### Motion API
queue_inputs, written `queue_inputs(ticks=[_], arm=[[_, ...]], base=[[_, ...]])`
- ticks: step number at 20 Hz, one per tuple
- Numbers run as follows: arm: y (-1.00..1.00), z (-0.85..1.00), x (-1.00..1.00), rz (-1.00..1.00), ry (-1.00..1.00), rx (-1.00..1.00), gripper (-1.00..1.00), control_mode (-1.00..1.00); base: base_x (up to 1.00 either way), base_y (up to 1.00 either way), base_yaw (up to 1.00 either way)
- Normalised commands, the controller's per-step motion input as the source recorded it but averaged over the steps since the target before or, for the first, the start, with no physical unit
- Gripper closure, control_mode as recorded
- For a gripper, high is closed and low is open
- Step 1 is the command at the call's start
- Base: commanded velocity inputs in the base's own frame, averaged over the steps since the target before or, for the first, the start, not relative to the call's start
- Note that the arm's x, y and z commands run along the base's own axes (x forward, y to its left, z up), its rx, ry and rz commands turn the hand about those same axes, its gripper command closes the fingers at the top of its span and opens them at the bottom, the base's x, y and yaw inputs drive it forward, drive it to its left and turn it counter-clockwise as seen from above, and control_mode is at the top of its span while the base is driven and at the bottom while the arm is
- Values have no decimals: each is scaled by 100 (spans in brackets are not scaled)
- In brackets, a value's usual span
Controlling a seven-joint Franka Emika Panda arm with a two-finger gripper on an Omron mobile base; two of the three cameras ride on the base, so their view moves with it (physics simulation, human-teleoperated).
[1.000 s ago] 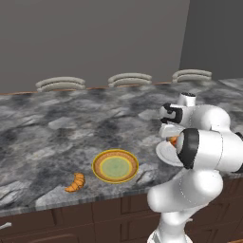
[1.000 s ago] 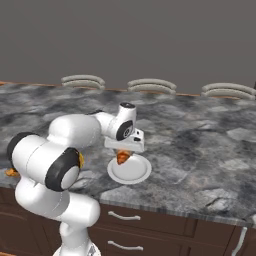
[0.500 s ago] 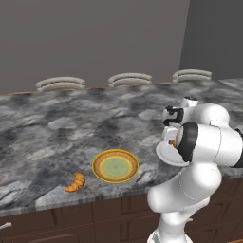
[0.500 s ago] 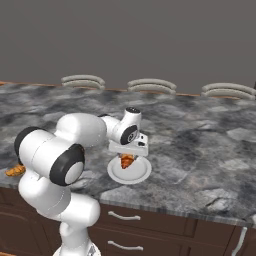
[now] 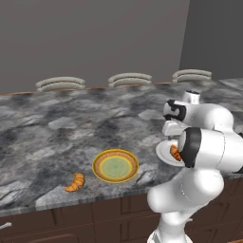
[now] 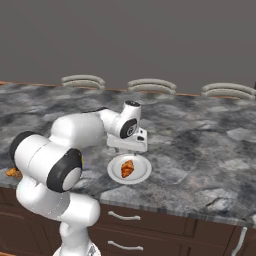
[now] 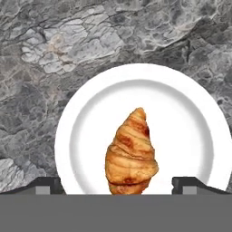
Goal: Place the pastries on the plates.
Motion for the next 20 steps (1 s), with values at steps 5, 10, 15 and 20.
queue_inputs(ticks=[5,10,15,20], arm=[[100,63,-69,9,0,4,-100,-100],[100,11,-83,7,0,0,-100,-100],[100,0,-95,5,-1,0,-100,-100],[100,4,-63,1,-8,0,-100,-100]], base=[[0,0,0],[0,0,0],[0,0,0],[0,0,0]])
